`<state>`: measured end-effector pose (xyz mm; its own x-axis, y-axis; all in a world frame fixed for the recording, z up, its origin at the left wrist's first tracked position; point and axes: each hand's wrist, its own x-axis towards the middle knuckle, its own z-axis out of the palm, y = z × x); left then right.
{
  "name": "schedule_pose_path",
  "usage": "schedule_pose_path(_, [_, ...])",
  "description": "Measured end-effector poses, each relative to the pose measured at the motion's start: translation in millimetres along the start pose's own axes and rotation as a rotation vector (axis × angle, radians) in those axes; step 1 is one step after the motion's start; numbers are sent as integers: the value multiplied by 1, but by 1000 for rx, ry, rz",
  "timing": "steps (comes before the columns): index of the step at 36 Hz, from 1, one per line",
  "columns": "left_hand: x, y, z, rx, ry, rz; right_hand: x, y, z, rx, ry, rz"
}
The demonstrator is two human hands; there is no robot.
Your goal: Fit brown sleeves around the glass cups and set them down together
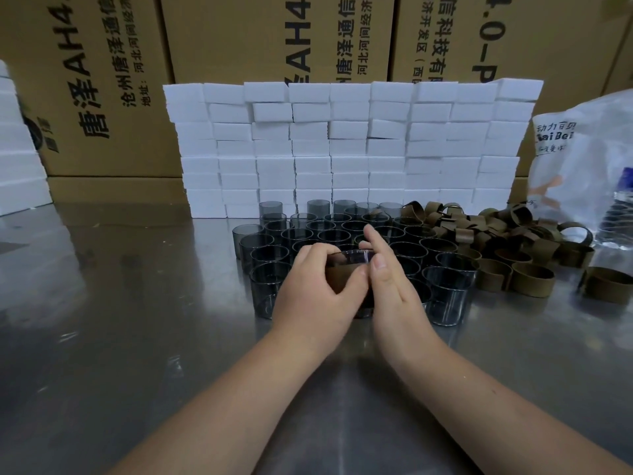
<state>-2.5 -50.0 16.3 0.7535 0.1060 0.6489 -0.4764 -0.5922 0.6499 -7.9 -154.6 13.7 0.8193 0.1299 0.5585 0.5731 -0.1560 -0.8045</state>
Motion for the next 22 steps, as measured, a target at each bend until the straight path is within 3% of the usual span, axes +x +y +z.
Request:
schedule_pose_path(2, [0, 1, -1, 51, 88, 36, 1, -1, -1, 8, -3, -1])
schedule_pose_path(5, [11, -1, -9, -9, 368, 15, 2, -4, -3, -35, 41, -55])
schedule_pose_path(11, [40, -35, -39, -45, 714, -433, 2, -1, -7, -89, 122, -46])
schedule_pose_path(16, [44, -64, -46, 36, 751, -745, 9, 2, -13, -161, 323, -32])
schedule_pose_path(22, [37, -75, -37, 47, 643, -838, 29, 9, -39, -123, 617, 217])
